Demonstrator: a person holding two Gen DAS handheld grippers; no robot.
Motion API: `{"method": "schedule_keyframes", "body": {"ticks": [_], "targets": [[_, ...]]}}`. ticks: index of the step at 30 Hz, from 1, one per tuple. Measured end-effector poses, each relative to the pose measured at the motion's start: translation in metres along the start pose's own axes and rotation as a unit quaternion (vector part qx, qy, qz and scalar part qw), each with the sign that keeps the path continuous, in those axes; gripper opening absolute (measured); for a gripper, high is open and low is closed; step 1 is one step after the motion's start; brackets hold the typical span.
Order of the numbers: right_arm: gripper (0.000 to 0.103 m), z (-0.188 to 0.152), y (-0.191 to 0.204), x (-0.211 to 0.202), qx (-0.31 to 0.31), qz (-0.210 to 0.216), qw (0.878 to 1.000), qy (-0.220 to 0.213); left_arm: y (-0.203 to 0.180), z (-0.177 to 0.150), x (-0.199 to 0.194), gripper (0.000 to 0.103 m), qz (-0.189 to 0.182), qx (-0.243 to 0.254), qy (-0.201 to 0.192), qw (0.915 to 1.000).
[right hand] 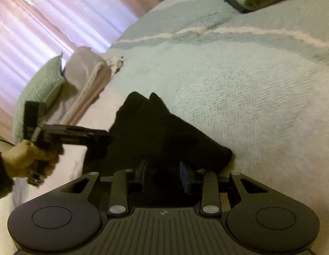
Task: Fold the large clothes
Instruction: 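Fold the sweater over with both grippers and release it flat, then grasp the folded sweater with both grippers and lift it off the bed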
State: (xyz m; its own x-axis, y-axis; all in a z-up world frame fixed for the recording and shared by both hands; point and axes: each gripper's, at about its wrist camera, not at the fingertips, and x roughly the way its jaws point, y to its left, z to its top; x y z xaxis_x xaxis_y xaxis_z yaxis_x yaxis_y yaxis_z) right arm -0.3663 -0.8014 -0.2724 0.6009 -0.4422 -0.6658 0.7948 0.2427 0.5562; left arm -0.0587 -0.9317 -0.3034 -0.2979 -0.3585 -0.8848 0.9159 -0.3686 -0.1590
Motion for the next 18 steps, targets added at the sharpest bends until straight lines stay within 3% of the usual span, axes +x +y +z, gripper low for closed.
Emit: {"method": "schedule_keyframes", "body": {"ticks": [3, 7, 10, 13, 18], "targets": [[0.039, -0.01, 0.03, -0.018, -0.003, -0.038, 0.999, 0.01, -0.001, -0.006, -0.02, 0.042, 0.012, -0.012, -0.016, 0.9997], [0.041, -0.027, 0.079, -0.039, 0.0, -0.064, 0.997, 0.036, -0.008, -0.029, -0.072, 0.044, 0.044, -0.025, -0.008, 0.9987], [0.055, -0.039, 0.118, -0.054, -0.031, -0.096, 0.994, 0.046, -0.012, -0.051, -0.115, 0.051, 0.061, -0.044, -0.002, 0.9972], [0.056, -0.052, 0.155, -0.057, -0.085, -0.121, 0.987, 0.066, -0.023, -0.07, -0.151, 0.051, 0.076, -0.016, 0.001, 0.9969], [0.056, -0.076, 0.193, -0.051, -0.163, -0.123, 0.975, 0.09, -0.04, -0.09, -0.182, 0.052, 0.084, 0.018, -0.002, 0.9963]]}}
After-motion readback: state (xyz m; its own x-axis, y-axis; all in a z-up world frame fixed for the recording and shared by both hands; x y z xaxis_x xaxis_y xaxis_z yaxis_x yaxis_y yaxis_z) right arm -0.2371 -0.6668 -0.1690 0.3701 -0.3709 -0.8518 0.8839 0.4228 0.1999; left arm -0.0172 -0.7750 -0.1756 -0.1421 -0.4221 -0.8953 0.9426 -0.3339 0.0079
